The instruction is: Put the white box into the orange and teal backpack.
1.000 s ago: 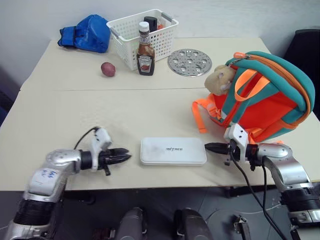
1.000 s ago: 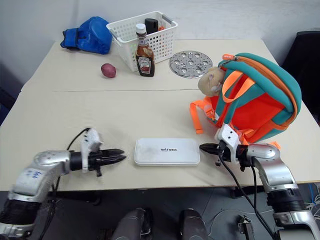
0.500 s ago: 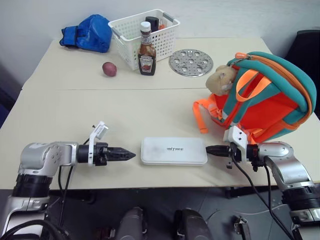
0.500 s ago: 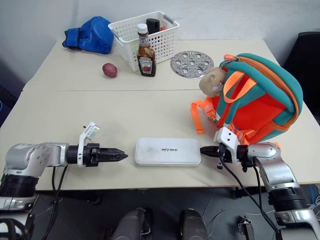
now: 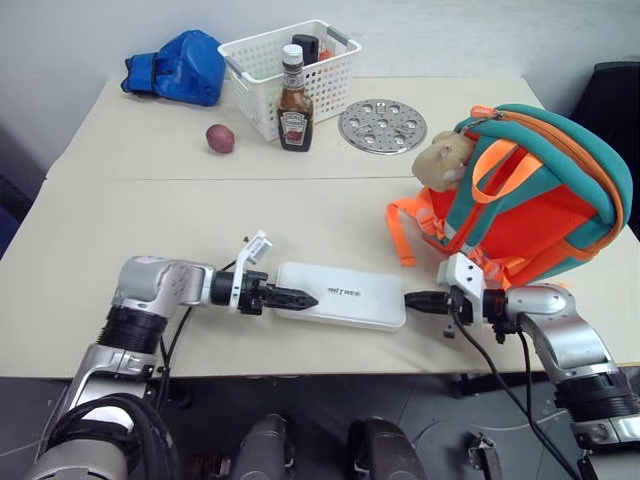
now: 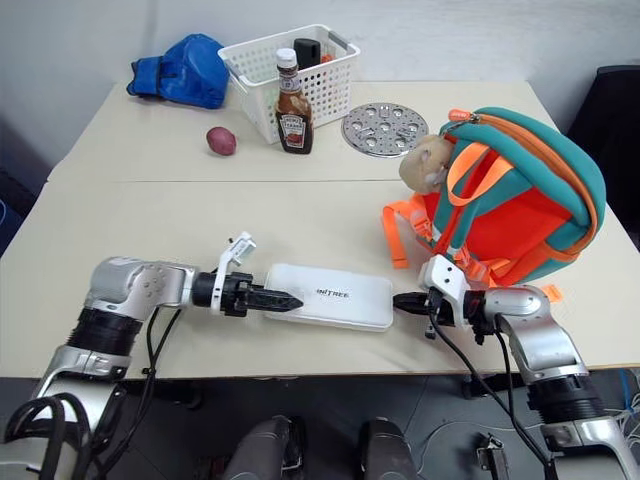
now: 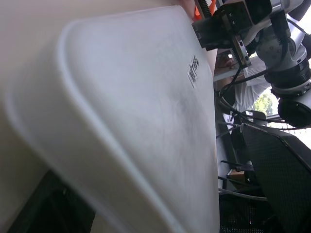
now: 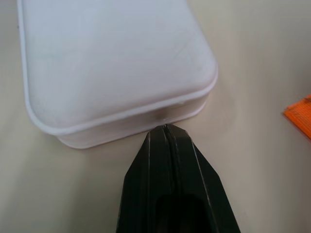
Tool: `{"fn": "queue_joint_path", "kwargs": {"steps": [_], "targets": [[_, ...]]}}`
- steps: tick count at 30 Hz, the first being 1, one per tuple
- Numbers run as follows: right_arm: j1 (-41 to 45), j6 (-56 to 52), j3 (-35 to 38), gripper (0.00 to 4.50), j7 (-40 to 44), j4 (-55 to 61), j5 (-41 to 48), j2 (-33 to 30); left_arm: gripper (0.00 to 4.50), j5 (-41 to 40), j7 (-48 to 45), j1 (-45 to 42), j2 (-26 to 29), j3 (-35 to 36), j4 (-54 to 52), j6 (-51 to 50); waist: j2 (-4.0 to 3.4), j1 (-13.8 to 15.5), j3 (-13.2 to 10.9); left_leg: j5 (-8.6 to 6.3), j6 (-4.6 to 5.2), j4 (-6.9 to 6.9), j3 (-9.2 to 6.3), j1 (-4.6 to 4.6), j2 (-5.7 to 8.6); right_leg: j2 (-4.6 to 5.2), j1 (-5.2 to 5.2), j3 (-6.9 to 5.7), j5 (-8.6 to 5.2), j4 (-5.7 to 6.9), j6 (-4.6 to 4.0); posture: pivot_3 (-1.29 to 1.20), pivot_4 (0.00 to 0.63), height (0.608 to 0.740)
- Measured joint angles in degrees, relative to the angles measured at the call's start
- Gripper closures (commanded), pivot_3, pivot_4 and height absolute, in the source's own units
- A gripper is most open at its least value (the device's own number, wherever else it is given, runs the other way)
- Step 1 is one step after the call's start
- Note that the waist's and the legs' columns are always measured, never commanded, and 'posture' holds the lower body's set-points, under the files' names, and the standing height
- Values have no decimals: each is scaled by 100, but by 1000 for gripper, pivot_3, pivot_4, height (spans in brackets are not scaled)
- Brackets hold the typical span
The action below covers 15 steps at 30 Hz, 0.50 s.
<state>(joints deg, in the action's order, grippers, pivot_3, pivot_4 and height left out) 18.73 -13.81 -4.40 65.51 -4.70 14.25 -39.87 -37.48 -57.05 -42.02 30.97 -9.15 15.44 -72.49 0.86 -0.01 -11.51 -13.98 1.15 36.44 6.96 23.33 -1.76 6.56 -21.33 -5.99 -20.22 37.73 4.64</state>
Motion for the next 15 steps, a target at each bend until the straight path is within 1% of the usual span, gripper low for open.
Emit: {"fn": "queue_joint_path", "kwargs": {"steps": [2,6,9,10,15], "targets": [[-26,19,-15,4500,-11,45,-28,1,46,100,-9,-231,-137,-80,257,12,1,3,0,2,2,4,0,1,1,0,1,1,0,0,0,0,150,740],[-145,47,-16,4500,-43,181,-28,1,46,192,-112,-456,-156,-126,590,21,3,-5,1,4,0,4,0,1,0,-1,0,1,0,1,0,0,150,740],[-188,48,-19,4500,-53,239,-28,1,663,204,-228,-525,-151,-133,753,18,3,-8,1,4,0,4,0,1,-1,-1,-1,1,0,0,0,0,150,740],[-196,50,-18,4500,-55,244,-26,1,938,206,-264,-530,-141,-134,783,18,3,-9,1,4,0,4,0,2,-1,-1,-1,1,0,0,0,0,150,740],[-217,51,-18,4500,-81,267,-26,1,2559,194,-563,-528,-51,-172,743,64,4,-12,1,4,0,4,0,2,-1,0,-2,1,0,0,0,0,150,740]]}}
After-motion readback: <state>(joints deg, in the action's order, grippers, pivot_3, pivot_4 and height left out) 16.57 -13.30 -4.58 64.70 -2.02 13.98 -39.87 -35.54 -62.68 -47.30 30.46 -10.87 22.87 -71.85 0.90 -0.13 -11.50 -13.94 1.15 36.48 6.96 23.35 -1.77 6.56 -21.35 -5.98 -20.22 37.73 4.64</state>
